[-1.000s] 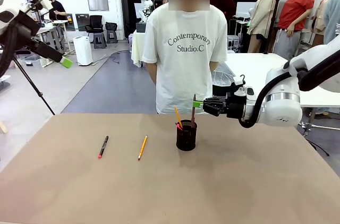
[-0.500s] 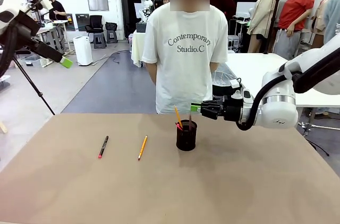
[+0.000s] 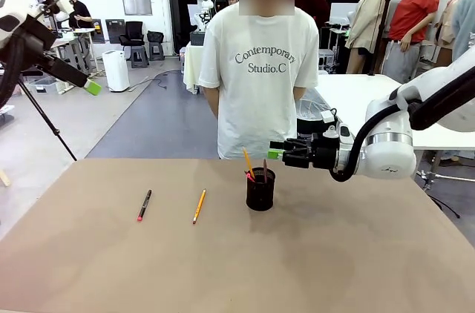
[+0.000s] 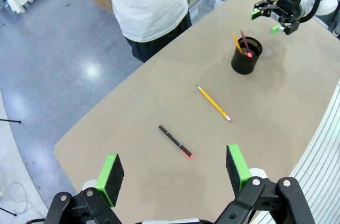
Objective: Place the pens into the pen holder.
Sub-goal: Pick up a writing instrument from the table and place it into the Pen holder.
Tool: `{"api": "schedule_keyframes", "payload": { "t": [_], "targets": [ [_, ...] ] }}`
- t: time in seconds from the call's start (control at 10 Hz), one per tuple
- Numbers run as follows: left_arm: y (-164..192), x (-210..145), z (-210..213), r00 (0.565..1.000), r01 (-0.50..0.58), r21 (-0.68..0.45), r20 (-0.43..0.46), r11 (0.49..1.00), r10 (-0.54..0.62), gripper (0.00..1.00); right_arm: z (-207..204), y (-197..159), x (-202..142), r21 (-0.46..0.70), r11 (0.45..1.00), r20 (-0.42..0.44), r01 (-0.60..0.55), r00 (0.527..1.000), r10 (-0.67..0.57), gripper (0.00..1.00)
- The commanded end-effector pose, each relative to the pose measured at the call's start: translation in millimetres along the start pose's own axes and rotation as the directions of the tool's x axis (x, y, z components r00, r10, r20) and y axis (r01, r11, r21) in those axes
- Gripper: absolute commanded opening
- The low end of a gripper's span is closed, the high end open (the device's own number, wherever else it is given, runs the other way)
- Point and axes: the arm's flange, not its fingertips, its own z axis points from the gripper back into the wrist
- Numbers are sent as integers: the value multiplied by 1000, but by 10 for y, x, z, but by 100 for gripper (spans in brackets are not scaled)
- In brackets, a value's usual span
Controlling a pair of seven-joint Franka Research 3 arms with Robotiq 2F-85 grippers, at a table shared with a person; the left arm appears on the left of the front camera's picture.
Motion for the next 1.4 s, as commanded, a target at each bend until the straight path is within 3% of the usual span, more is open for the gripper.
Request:
{"api": "schedule_keyframes", "payload": {
  "t": [0.0,0.6,0.9,1.2,1.3],
  "targets": [
    [2,5,18,1000,5,-3,4,1000,-5,100,-48,-6,62,17,1000,-20,5,1000,-4,100],
    [2,5,18,1000,5,-3,4,1000,-5,100,-57,32,201,63,997,-78,51,996,-46,100],
    [2,5,18,1000,5,-3,4,1000,-5,100,-116,97,752,114,989,-298,91,953,-54,100],
    [2,5,18,1000,5,-3,4,1000,-5,100,-147,7,1263,123,981,-489,149,870,-71,100],
    [2,5,18,1000,5,-3,4,1000,-5,100,-133,-58,1461,119,986,-526,118,849,-38,100]
  ]
}}
